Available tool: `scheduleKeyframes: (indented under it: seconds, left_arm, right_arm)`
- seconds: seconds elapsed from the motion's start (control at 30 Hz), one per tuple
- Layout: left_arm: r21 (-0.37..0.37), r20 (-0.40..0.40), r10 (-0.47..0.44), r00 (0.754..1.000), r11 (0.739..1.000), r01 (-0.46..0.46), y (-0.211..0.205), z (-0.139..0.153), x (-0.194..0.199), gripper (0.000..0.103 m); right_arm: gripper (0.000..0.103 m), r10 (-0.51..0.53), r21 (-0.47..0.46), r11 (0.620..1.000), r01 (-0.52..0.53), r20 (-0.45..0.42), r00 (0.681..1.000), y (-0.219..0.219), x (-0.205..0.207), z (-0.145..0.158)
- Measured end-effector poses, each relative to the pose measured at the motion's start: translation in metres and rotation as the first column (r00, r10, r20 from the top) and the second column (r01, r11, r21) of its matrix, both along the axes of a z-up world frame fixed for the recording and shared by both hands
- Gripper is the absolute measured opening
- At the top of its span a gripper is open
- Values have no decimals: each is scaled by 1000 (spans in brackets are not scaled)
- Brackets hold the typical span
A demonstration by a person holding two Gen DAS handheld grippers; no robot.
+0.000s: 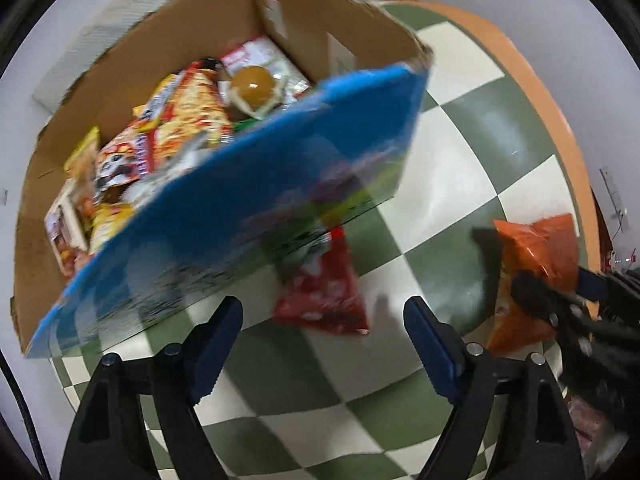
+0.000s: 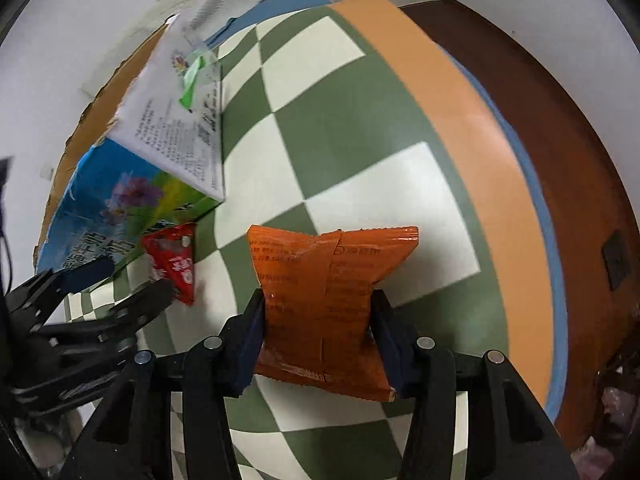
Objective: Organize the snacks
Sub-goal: 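Grasp the red chocolate pack with left tool while right tool grasps the orange chip bag, then carry the red pack and orange bag with both tools over the box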
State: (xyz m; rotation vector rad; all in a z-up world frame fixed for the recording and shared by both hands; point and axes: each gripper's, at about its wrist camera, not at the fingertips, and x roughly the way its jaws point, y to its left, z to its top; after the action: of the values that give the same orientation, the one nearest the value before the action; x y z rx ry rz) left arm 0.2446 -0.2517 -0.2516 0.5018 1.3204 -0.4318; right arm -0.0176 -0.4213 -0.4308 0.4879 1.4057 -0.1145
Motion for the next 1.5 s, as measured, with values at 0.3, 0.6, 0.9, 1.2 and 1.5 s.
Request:
scheduleKeyframes:
  seconds: [0.3,0.6,0.9,1.2,1.5]
  left_arm:
    - [30,3,19,1000,999,-19,-11,-19,1,40]
    - [-53,-141,199,970,977,-208,83,-18,-44,40]
    - [-126,-377,381,844,882,-454,164,-54,-50,43]
    - [-112,-360,390,848,884,-454,160,-60,-48,42]
    - [-196,-282,349,894,891,-410,133,4,-61,38]
  right_arm:
    - [53,27,-36,999,-28,-7,1000,8,-4,0]
    - [53,234,-28,972,-235,-34,972,64,-9,-5]
    - [54,425,-12,904,-426,-70,903,138,-12,-16]
    - [56,398,-18,916,-402,-106,911,148,-7,-37]
    - [50,372,63,927,-371,-12,928,133,0,10]
